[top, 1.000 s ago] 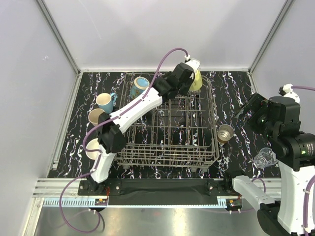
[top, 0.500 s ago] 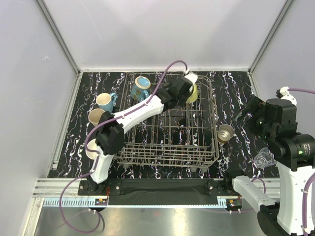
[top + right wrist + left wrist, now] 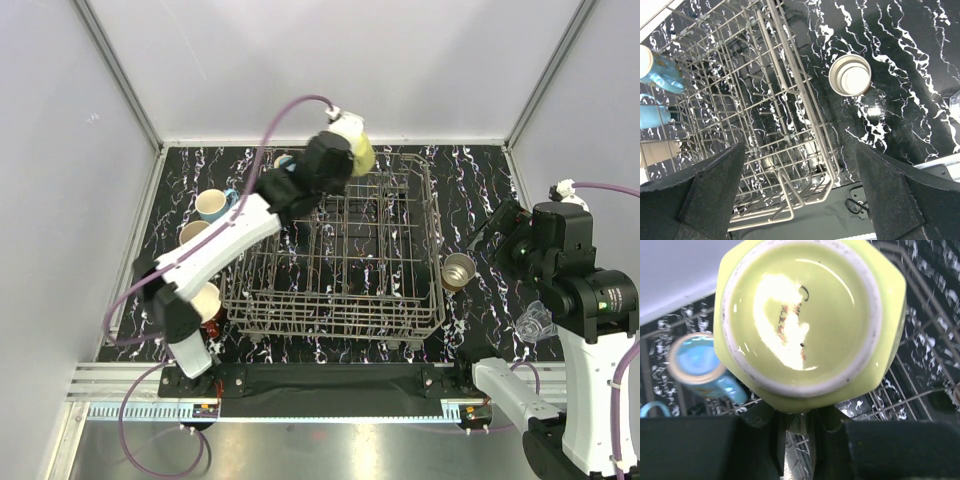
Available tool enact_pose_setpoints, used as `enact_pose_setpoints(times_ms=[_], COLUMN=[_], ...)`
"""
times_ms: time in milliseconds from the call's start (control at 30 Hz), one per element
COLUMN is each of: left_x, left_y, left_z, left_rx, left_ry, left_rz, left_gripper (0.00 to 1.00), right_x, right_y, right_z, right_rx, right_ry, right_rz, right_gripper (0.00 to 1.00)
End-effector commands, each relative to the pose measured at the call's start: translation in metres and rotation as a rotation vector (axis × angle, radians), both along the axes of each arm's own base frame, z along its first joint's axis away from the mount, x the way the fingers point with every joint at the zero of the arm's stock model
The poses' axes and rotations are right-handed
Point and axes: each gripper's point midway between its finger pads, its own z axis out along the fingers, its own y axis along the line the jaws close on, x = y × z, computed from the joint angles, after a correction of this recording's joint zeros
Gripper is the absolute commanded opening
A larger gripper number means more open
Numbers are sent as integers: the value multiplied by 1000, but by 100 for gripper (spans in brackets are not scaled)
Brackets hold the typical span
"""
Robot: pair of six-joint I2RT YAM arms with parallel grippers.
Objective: Load the cups into the dish rack
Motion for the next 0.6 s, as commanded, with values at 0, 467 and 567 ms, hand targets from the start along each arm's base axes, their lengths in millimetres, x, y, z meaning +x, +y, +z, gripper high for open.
enact_pose_setpoints(times_ms=[0,467,567], left_x=[6,-7,-13], left_y=[49,104,101], left_z=[46,-23,-40], left_rx=[-85,-84,-100], left_ry=[-93,86,125], left_rz=[141,161,149], left_gripper=[0,0,0], right_x=[-11,-17,-18], right_y=[4,11,12], right_z=[-5,-1,-3], right_rx=[18,62,67], right_ry=[38,6,8], right_rz=[17,42,45], right_gripper=[99,98,98])
